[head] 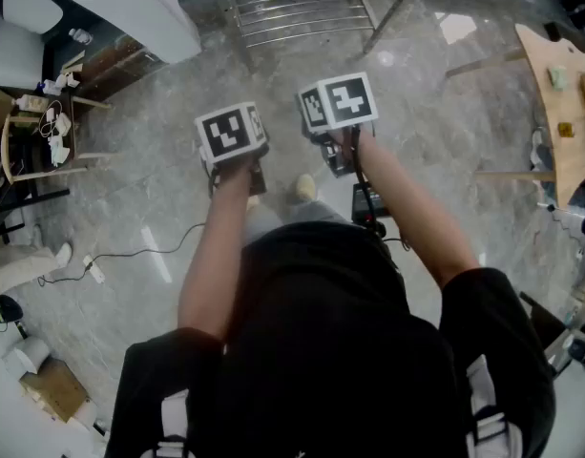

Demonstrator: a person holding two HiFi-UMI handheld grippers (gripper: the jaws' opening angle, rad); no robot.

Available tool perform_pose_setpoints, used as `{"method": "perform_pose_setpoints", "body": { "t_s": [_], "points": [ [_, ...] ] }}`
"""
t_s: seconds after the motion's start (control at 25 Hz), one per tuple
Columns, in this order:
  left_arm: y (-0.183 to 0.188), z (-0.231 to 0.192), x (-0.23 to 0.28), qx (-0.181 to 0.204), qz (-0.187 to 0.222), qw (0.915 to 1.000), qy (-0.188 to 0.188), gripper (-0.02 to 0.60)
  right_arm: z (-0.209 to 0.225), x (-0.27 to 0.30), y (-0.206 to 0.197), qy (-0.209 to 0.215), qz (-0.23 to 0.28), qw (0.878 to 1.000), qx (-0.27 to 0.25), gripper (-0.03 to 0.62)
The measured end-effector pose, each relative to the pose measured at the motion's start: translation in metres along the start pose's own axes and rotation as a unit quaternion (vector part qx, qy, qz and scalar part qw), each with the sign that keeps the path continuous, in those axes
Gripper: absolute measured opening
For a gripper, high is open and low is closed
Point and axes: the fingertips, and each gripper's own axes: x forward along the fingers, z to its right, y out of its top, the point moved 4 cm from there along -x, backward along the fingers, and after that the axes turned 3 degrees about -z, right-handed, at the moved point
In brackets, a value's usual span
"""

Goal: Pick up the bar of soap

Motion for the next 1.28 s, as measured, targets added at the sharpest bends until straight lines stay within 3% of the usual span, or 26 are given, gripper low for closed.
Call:
{"method": "perform_pose_setpoints", "body": {
  "t_s": [0.44,0.76,1.28],
  "points": [
    [0.011,0.010,0.001,0.003,0.008,0.9999,-0.009,-0.003,0.010,-0.005,0.012,0.012,0.014,1.000,0.020,0.014],
    [0.013,0.019,-0.003,0.011,0.010,0.9999,0.000,-0.002,0.014,-0.009,0.011,0.016,0.001,1.000,0.010,0.015],
    [0.001,0.023,0.000,0.002,0.003,0.9999,-0.017,-0.002,0.006,-0.004,0.009,0.037,-0.005,0.999,-0.009,0.015]
  ]
}}
